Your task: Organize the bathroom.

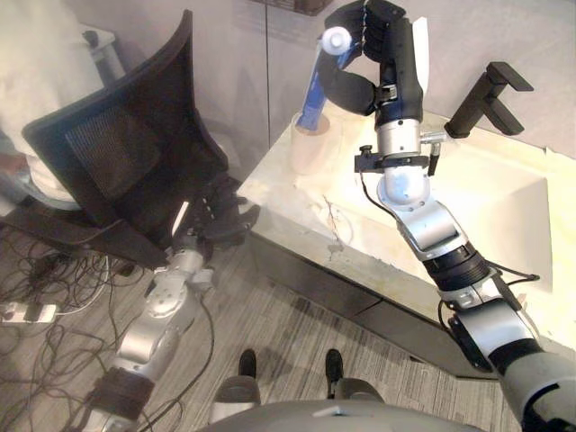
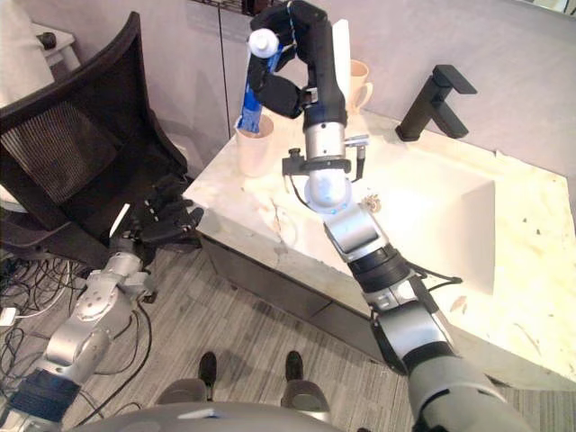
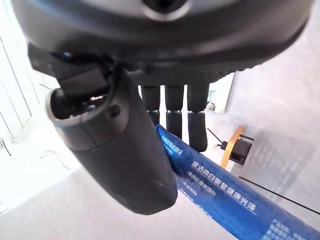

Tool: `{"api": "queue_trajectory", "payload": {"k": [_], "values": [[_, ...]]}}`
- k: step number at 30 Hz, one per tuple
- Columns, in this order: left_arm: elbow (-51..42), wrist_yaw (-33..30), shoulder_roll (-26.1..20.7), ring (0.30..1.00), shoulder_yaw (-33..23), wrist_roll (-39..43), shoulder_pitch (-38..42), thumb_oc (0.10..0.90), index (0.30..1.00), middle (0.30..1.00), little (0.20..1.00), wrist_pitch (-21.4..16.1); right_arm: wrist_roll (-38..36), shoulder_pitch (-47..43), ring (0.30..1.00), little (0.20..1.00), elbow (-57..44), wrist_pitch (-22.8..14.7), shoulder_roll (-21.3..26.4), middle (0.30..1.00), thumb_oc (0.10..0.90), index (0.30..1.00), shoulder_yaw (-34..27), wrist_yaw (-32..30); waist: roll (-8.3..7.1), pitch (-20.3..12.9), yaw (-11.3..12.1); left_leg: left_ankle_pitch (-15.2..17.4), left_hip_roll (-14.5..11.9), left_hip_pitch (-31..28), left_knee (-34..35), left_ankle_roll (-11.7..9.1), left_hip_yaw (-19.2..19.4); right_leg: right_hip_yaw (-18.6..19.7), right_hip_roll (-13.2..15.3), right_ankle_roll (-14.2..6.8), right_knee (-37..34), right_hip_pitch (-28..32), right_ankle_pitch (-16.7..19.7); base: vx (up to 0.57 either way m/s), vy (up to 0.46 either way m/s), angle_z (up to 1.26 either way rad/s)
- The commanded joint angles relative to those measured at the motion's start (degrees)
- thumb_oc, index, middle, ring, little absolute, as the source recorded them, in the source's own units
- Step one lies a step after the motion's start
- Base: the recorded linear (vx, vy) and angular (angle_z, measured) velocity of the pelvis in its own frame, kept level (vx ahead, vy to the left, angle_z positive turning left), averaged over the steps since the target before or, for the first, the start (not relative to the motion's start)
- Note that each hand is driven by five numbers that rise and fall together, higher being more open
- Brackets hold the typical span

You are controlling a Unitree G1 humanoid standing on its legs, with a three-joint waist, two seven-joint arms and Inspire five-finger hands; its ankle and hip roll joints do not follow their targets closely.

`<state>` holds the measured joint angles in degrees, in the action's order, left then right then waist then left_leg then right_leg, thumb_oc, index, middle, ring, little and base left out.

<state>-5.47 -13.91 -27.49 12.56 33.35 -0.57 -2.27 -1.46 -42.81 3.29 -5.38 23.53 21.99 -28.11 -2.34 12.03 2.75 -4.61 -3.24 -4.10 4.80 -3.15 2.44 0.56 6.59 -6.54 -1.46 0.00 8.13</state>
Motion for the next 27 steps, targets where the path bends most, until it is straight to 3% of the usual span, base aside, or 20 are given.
{"api": "queue_trajectory", "payload": {"k": [1, 3, 6, 10, 18, 27], "values": [[-4.52, 0.32, -0.39, 0.9, 2.05, -3.57, 1.0, 0.8, 0.9, 0.9, 0.9, -7.22, 0.2, -8.79, 0.3, 0.3, -2.6, -7.76, -0.51, 0.3, 0.4, 0.3, -3.95, -3.8, 2.53, -6.38, 0.13, 4.86, 0.78, -0.05, 0.2, 2.71, -1.55, -2.76, 0.8, -1.52, 14.65, -1.91, -8.52, 0.04, -0.033, -0.32], [-3.88, -0.9, -0.96, 0.9, 1.63, -3.09, 0.62, 0.8, 0.9, 0.9, 0.9, -8.33, -1.09, -10.17, 0.3, 0.3, -1.25, -10.03, -0.61, 0.3, 0.4, 0.3, -3.48, -3.38, 1.8, -6.11, 0.52, 5.11, 1.21, -0.25, 0.2, 2.18, -0.29, -4.56, -0.01, -1.86, 7.46, -2.16, -7.48, 0.06, -0.108, -0.48], [-3.61, -2.05, -0.61, 0.9, 1.06, -4.28, 1.25, 0.8, 0.9, 0.9, 0.9, -8.3, -1.49, -10.92, 0.3, 0.3, -1.74, -10.96, -0.76, 0.3, 0.4, 0.3, -2.35, -3.15, 1.13, -5.01, 0.71, 5.82, 1.92, -0.68, -0.15, 2.97, -0.21, -3.73, -1.97, -1.83, 6.56, -3.87, -6.29, 0.07, -0.119, -0.76], [-3.11, -0.82, -0.14, 0.9, 1.37, -4.04, 1.23, 0.8, 0.9, 0.9, 0.9, -8.95, -1.22, -11.92, 0.3, 0.3, 0.73, -10.79, 0.06, 0.3, 0.4, 0.3, -1.35, -3.32, 0.55, -5.48, 1.82, 5.45, 2.1, 0.27, -0.44, 2.9, -0.54, -4.82, -3.35, -0.15, 1.99, -0.47, -6.67, 0.09, -0.086, -0.09], [-4.03, 1.46, -0.27, 0.9, 0.55, -3.43, -2.92, 0.8, 0.9, 0.9, 0.9, -8.63, -1.14, -10.49, 0.3, 0.3, 2.14, -8.3, -0.66, 0.3, 0.4, 0.3, -0.7, -3.67, 0.54, -6.46, 3.22, 5.4, 1.97, -0.43, -0.04, 2.09, -1.18, -6.52, -3.58, 0.61, -0.32, 2.85, -7.47, 0.09, -0.019, 0.08], [-4.46, 2.31, -0.81, 0.9, 0.02, -3.38, -4.9, 0.8, 0.9, 0.9, 0.9, -8.1, -0.89, -9.63, 0.3, 0.3, 3.31, -8.07, -0.49, 0.3, 0.4, 0.3, -0.93, -4.12, 0.42, -6.32, 4.27, 5.18, 1.64, -0.65, 0.2, 1.49, -1.88, -7.55, -3.43, 0.81, -1.35, 4.52, -7.93, 0.07, -0.015, 0.09]]}}
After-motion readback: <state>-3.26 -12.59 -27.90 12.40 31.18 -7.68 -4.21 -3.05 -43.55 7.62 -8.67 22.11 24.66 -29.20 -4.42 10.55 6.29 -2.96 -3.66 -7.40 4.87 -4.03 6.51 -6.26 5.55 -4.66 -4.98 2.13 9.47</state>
